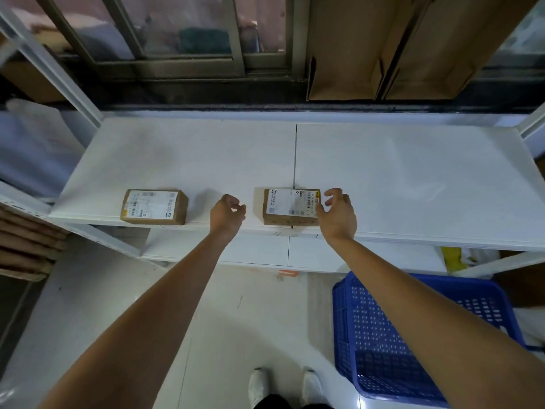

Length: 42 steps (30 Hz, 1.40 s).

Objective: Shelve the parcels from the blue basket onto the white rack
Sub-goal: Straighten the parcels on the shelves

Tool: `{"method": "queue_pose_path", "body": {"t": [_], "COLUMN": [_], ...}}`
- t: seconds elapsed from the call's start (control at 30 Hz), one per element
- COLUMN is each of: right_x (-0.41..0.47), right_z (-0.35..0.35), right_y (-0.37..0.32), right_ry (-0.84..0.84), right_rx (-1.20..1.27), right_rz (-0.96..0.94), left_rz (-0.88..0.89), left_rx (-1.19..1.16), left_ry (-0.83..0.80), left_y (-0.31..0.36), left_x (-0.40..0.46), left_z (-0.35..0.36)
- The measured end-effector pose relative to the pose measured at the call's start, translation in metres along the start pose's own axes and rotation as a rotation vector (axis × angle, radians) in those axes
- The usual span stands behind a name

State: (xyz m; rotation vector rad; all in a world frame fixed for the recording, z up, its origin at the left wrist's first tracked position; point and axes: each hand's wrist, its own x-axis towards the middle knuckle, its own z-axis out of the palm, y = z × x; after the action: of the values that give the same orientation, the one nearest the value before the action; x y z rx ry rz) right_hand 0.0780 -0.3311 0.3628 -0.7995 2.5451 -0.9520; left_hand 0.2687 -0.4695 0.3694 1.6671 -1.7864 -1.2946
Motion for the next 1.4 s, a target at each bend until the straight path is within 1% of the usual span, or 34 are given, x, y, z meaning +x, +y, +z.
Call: {"method": "queue_pose_path", "body": {"t": [0.1, 0.17, 0.3, 0.4, 0.57, 0.7, 0.77, 0.83, 0.93, 1.03, 1.17, 1.4], "right_x": [-0.011, -0.020, -0.041, -0.059, -0.083, -0.092, -0.097, -0.101, -0.105, -0.104, -0.099, -0.093], "right_z": [0.008, 0.021, 0.064, 0.106, 0.177, 0.219, 0.232, 0.241, 0.250, 0.255, 0.256, 0.262], "right_y": [-0.034, -0.060, -0.108, -0.142, -0.187, -0.205, -0.208, -0.208, -0.207, -0.207, -0.212, -0.214], "right_ry": [-0.040, -0.116, -0.292, -0.366, -0.408, -0.388, -0.367, -0.346, -0.320, -0.284, -0.266, -0.258], "right_rx": [0.043, 0.049, 0.089, 0.092, 0.031, 0.005, 0.006, 0.036, 0.125, 0.177, 0.152, 0.142], "right_rz": [-0.054, -0.091, -0.110, -0.089, -0.049, -0.035, -0.012, 0.016, 0.050, 0.080, 0.107, 0.102], "left_rz": [0.052, 0.051, 0.005, 0.000, -0.079, -0.097, -0.116, -0.098, -0.045, -0.064, -0.073, -0.069], "left_rx": [0.112, 0.204, 0.268, 0.329, 0.368, 0.314, 0.186, 0.076, 0.025, 0.004, -0.019, -0.038], "left_ry": [0.094, 0.152, 0.240, 0.235, 0.142, 0.022, -0.042, -0.074, -0.059, -0.034, -0.045, -0.055], "left_y": [0.000, -0.004, -0.031, -0.065, -0.110, -0.136, -0.144, -0.149, -0.153, -0.154, -0.155, -0.157], "left_x": [0.010, 0.017, 0.033, 0.052, 0.083, 0.106, 0.111, 0.111, 0.111, 0.115, 0.128, 0.138], "left_z": [-0.044, -0.075, -0.139, -0.185, -0.236, -0.250, -0.249, -0.246, -0.241, -0.238, -0.237, -0.236]}}
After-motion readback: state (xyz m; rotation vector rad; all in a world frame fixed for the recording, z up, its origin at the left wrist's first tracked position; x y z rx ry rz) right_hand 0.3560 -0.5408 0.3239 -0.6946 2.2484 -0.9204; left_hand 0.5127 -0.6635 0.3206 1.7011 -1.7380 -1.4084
